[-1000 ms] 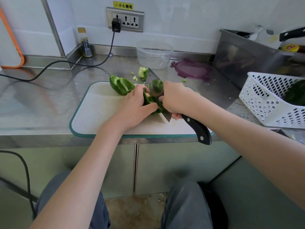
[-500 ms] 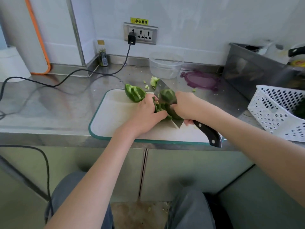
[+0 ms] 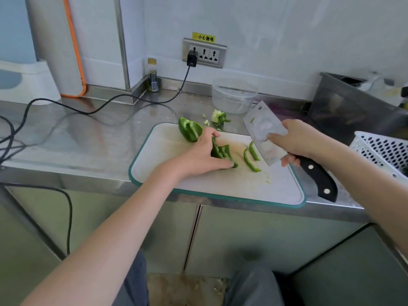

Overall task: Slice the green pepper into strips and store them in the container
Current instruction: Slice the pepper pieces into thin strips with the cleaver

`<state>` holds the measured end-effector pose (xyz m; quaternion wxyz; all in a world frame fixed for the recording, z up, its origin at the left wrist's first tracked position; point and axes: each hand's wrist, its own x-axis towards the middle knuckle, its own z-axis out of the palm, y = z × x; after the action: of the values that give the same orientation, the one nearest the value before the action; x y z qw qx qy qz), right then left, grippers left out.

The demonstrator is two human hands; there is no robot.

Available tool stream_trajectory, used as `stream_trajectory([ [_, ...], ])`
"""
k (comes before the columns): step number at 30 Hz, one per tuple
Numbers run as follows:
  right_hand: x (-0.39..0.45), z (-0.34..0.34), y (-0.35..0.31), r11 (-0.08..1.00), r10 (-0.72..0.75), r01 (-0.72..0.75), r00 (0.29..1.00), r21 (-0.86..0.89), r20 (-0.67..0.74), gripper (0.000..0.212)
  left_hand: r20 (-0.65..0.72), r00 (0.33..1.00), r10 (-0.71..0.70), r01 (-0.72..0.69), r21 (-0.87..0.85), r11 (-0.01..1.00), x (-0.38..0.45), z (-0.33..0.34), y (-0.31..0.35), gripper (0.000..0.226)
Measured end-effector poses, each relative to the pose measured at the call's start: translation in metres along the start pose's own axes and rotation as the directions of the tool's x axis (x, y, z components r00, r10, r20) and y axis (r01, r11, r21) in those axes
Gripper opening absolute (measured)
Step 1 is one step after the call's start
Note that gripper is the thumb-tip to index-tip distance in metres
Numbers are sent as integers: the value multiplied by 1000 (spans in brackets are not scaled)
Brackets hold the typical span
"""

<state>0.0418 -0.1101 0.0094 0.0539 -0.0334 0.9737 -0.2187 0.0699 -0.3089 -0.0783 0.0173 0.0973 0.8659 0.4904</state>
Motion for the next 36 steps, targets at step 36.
stream_trajectory([
  [36,-12,46,-34,995,-92,95,991,-25,102,23,-92,989,115,-100,147,984,-2,11,-5,38],
])
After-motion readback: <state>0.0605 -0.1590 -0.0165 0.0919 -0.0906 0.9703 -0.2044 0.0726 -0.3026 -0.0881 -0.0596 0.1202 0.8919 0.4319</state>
